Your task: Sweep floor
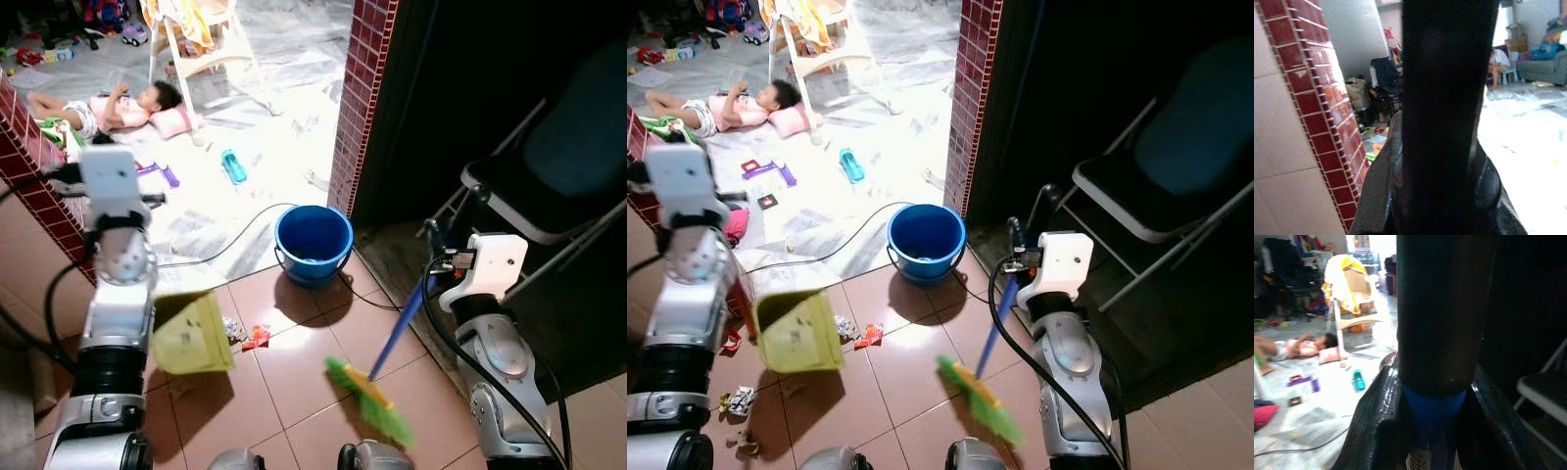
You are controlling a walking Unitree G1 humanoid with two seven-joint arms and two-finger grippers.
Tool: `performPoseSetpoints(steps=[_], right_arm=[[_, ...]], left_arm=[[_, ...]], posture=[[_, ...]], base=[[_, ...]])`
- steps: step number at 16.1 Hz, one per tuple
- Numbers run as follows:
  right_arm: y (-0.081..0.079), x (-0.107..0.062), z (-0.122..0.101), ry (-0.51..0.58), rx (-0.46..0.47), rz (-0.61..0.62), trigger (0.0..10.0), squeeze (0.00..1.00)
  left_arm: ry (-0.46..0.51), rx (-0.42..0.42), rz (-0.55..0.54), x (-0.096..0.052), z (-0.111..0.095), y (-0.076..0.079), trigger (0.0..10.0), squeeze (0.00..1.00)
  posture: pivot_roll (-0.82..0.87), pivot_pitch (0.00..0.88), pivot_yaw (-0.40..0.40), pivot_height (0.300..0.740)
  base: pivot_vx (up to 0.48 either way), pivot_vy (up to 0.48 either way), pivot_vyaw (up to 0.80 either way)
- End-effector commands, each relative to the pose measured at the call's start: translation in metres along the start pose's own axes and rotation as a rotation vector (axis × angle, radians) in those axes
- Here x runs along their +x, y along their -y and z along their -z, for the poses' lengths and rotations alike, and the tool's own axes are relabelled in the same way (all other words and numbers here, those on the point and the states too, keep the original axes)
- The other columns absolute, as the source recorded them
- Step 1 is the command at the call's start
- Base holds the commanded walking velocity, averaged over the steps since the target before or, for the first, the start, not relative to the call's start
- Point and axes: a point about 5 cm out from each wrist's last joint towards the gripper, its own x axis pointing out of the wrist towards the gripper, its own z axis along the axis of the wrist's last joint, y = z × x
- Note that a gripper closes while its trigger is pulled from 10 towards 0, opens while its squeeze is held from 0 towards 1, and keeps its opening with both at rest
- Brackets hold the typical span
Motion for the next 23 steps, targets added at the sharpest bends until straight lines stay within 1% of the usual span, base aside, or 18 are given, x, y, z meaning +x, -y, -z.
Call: performPoseSetpoints(steps=[1,3,4,5,7,8,9,11,12,13,14,15,16,17,19,20,21,23], right_arm=[[-0.006,0.002,-0.013,0.048,0.029,-0.038,10.0,0.0],[-0.009,0.0,-0.015,0.048,0.037,-0.053,10.0,0.0],[-0.008,-0.002,-0.015,0.042,0.029,-0.055,10.0,0.0],[-0.006,-0.004,-0.016,0.039,0.022,-0.05,10.0,0.0],[-0.004,-0.005,-0.017,0.038,0.02,-0.048,10.0,0.0],[-0.004,-0.005,-0.019,0.037,0.018,-0.049,10.0,0.0],[-0.003,-0.005,-0.02,0.037,0.012,-0.046,10.0,0.0],[-0.002,0.001,-0.022,0.034,-0.025,-0.014,10.0,0.0],[0.0,0.005,-0.023,0.031,-0.051,0.011,10.0,0.0],[0.003,0.015,-0.026,0.031,-0.055,0.051,10.0,0.0],[0.003,0.017,-0.027,0.031,-0.056,0.055,10.0,0.0],[0.002,0.026,-0.033,0.051,-0.033,0.059,10.0,0.0],[0.002,0.037,-0.046,0.106,-0.01,0.078,10.0,0.0],[0.0,0.041,-0.051,0.125,-0.034,0.055,10.0,0.0],[-0.004,0.045,-0.058,0.149,-0.046,0.019,10.0,0.0],[-0.005,0.046,-0.058,0.145,-0.053,0.024,10.0,0.0],[-0.004,0.047,-0.057,0.143,-0.038,0.031,10.0,0.0],[-0.005,0.047,-0.055,0.141,-0.026,0.032,10.0,0.0]], left_arm=[[0.082,0.036,0.011,0.004,-0.01,0.002,10.0,0.0],[0.091,0.083,0.019,0.005,-0.004,0.008,10.0,0.0],[0.099,0.093,-0.007,0.009,-0.004,0.009,10.0,0.0],[0.129,0.115,-0.016,0.014,-0.009,0.012,10.0,0.0],[0.161,0.121,0.002,0.019,-0.013,0.02,10.0,0.0],[0.189,0.162,0.084,0.018,-0.011,0.037,10.0,0.0],[0.182,0.168,0.146,0.016,-0.008,0.048,10.0,0.0],[0.153,0.197,0.283,0.005,0.003,0.075,10.0,0.0],[0.142,0.216,0.31,0.001,0.006,0.082,10.0,0.0],[0.13,0.22,0.327,-0.002,0.009,0.088,10.0,0.0],[0.129,0.222,0.33,-0.003,0.009,0.089,10.0,0.0],[0.13,0.225,0.328,-0.004,0.01,0.092,10.0,0.0],[0.138,0.205,0.322,-0.004,0.009,0.093,10.0,0.0],[0.144,0.19,0.315,-0.003,0.008,0.091,10.0,0.0],[0.141,0.132,0.288,0.0,0.006,0.085,10.0,0.0],[0.15,0.112,0.277,0.0,0.005,0.082,10.0,0.0],[0.147,0.108,0.269,0.001,0.006,0.08,10.0,0.0],[0.123,0.07,0.238,0.002,0.008,0.074,10.0,0.0]], posture=[[-0.11,0.088,0.013,0.74],[-0.13,0.111,0.01,0.74],[-0.14,0.114,0.011,0.74],[-0.16,0.12,0.014,0.74],[-0.17,0.121,0.016,0.74],[-0.17,0.121,0.016,0.74],[-0.18,0.12,0.019,0.74],[-0.18,0.118,0.021,0.74],[-0.18,0.116,0.024,0.74],[-0.18,0.114,0.027,0.74],[-0.18,0.114,0.027,0.74],[-0.17,0.109,0.028,0.74],[-0.17,0.108,0.026,0.74],[-0.17,0.106,0.026,0.74],[-0.16,0.103,0.021,0.74],[-0.16,0.103,0.021,0.74],[-0.15,0.103,0.018,0.74],[-0.15,0.103,0.018,0.74]], base=[[0.0,0.0,0.0],[0.0,0.0,0.0],[0.0,0.0,0.0],[0.0,0.0,0.0],[0.0,0.0,0.0],[0.0,0.0,0.0],[0.0,0.0,0.0],[0.0,0.0,0.0],[0.0,0.0,0.0],[0.0,0.0,0.0],[0.0,0.0,0.0],[0.0,0.0,0.0],[0.0,0.0,0.0],[0.0,0.0,0.0],[0.0,0.0,0.4],[0.0,0.0,0.8],[0.0,0.0,0.79],[0.0,0.0,0.78]])
